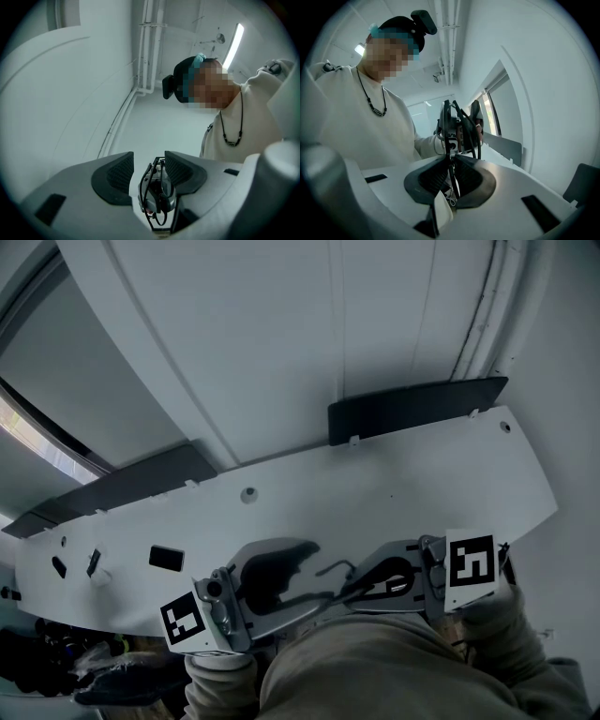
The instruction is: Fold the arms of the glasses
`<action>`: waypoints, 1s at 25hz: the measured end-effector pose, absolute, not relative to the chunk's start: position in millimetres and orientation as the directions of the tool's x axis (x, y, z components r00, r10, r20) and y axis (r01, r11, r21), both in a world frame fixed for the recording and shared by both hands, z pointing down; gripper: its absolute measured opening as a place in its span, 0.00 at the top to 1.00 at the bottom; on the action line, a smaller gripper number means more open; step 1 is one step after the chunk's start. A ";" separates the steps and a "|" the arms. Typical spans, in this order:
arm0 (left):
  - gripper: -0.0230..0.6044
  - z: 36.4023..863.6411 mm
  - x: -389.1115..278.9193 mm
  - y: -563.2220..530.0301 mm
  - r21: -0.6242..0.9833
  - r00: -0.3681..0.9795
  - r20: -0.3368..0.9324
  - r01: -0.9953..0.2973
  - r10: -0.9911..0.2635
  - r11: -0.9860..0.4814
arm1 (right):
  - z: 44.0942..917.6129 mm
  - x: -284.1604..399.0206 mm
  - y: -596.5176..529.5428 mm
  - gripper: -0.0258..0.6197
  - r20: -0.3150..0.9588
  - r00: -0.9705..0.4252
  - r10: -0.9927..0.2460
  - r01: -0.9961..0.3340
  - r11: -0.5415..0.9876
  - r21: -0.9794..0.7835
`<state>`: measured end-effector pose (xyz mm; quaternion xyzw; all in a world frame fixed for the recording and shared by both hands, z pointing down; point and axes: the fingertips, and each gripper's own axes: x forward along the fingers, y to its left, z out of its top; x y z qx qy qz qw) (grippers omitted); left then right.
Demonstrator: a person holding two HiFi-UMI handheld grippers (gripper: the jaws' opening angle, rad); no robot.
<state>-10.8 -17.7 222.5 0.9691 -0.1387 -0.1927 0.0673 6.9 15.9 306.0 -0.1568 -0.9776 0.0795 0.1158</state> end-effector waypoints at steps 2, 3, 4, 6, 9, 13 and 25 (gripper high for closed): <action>0.66 225.8 -19.8 -22.4 0.196 0.873 -0.358 -0.277 -0.332 -0.941 | 314.2 12.6 3.2 0.87 0.230 -0.929 0.290 0.248 0.949 -0.193; 0.66 227.6 -24.4 -24.0 0.200 0.865 -0.361 -0.294 -0.349 -0.935 | 321.5 16.3 -4.3 0.87 0.260 -0.928 0.266 0.221 0.957 -0.190; 0.66 229.8 -29.1 -25.0 0.200 0.856 -0.366 -0.310 -0.365 -0.929 | 330.2 20.2 -12.4 0.87 0.295 -0.925 0.239 0.190 0.964 -0.186; 0.66 234.5 -38.0 -26.2 0.204 0.835 -0.381 -0.342 -0.397 -0.917 | 347.9 27.8 -28.9 0.87 0.356 -0.915 0.190 0.130 0.974 -0.185; 0.74 244.4 -48.2 -27.6 0.232 0.808 -0.374 -0.393 -0.455 -0.890 | 371.4 36.9 -52.5 0.87 0.424 -0.895 0.135 0.057 0.980 -0.192; 0.95 264.5 -66.2 -31.2 0.317 0.757 -0.333 -0.471 -0.562 -0.823 | 406.9 43.4 -82.2 0.87 0.530 -0.845 0.066 -0.031 0.985 -0.172; 0.96 302.6 -117.1 -0.1 0.528 0.598 -0.310 -0.539 -0.739 -0.657 | 496.5 19.3 -116.9 0.87 0.696 -0.713 0.079 -0.092 0.975 -0.204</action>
